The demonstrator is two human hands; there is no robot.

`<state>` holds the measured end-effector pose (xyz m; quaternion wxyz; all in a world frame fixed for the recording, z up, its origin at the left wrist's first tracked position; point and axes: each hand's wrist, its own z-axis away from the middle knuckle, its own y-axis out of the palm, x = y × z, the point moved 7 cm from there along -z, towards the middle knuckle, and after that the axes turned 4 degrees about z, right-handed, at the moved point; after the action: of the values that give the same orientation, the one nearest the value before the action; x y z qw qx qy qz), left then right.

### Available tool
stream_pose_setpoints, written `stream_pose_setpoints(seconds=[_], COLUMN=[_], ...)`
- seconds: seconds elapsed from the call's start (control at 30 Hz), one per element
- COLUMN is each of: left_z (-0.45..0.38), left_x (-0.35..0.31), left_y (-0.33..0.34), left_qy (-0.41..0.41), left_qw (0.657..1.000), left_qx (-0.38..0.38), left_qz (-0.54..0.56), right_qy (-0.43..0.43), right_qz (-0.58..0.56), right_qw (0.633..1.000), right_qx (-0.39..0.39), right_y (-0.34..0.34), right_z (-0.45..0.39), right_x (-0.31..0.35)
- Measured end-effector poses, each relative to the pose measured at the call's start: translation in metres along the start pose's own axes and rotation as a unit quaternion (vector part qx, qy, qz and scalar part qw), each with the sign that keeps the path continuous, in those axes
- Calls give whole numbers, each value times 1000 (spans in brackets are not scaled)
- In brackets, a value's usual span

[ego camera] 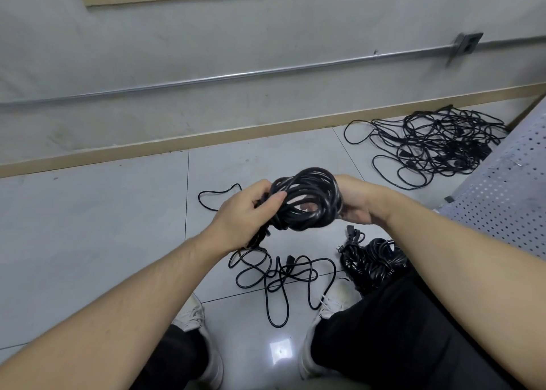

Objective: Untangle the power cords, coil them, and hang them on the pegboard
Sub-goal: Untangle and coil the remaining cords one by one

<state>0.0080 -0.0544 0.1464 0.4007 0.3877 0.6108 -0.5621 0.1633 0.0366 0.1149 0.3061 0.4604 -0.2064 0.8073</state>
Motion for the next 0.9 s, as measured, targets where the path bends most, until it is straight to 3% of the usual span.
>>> stream_pose_setpoints(seconds=[0.1,0.23,0.37,0.47,0.6,0.73,0.9], left_z=[-3,-4,-5,-6,-1,0,0], left_x=[7,15,11,6,4,4,6], left_y=[-1,4,-6,-14,-17,-18,-6], left_qy=[-23,-59,-86,-120,-134,-113,-132], left_qw=[1000,996,986,966,951,975,989], left_qx=[-1,6,-22,-50,-61,-44,19], left_qz=[-5,-61,-141,-223,-271,-185,71], right_qy=[25,30,-32,-88,-120,-155,-153], right_qz=[-129,-192,-221,-204,-72,-53,-31], right_qw=[991,981,975,975,990,985,985], right_qx=[0,-13,-3,22,2,-46,-71], right_y=[-1,-2,2,9,18,17,21], right_z=[0,2,12,15,11,15,14], right_x=[1,3,17,25,28,38,41])
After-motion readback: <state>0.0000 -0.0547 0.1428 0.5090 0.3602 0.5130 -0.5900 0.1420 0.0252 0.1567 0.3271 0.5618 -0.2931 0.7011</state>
